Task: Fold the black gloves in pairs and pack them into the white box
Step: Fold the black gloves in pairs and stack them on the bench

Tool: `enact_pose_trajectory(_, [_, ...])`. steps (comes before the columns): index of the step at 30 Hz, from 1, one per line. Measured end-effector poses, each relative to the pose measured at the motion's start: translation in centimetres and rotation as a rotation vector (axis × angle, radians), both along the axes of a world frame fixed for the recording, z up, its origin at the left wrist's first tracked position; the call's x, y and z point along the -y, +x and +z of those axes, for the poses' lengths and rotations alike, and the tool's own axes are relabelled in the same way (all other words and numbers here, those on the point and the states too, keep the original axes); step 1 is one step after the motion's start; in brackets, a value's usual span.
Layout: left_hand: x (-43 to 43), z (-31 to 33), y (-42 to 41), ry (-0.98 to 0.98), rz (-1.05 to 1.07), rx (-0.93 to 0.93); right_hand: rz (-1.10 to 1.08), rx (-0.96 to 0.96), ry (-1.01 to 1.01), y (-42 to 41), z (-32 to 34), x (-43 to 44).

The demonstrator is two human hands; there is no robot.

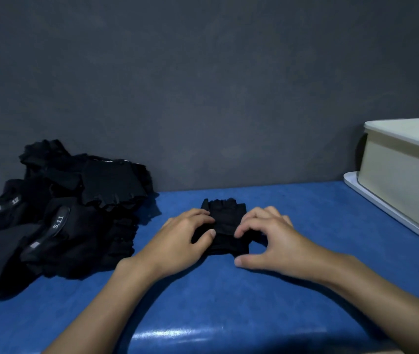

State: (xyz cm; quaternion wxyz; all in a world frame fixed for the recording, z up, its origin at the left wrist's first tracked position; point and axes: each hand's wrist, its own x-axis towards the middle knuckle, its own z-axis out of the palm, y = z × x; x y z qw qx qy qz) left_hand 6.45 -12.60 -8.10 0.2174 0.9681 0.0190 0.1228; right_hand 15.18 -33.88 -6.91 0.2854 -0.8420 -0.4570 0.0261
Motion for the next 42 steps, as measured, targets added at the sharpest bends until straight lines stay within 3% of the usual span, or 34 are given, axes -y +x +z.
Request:
enact_pose_trajectory(5, [0.4,0.3,-0.3,0.072,0.014,-0.021,0.001,0.105,0.056,0.1,-0.4,0.1])
enact_pose_trajectory(13, [1.2,0.5,-0.7,0.184,-0.027,-0.057,0.031,0.019,-0.085,0.6,0.6,1.1])
enact_pose_trajectory(19, [1.2,0.8,-0.7,0.091,-0.018,-0.028,-0.071,-0.016,0.155,1.6,0.5,0.2])
enact_pose_trajectory(23, [1.4,0.7,-0.5,0.113,0.005,-0.059,-0.056,-0.133,0.079,2.4,-0.5,-0.2])
enact_pose_trajectory(30, [0.5,0.1,-0.4,0.28,-0.007,-0.074,-0.053,0.002,-0.129,2.9,-0.5,0.1])
enact_pose_trajectory(42, [0.3,0.0,-0.4,0.24,-0.045,-0.088,-0.071,-0.014,-0.134,2.8,-0.7,0.2])
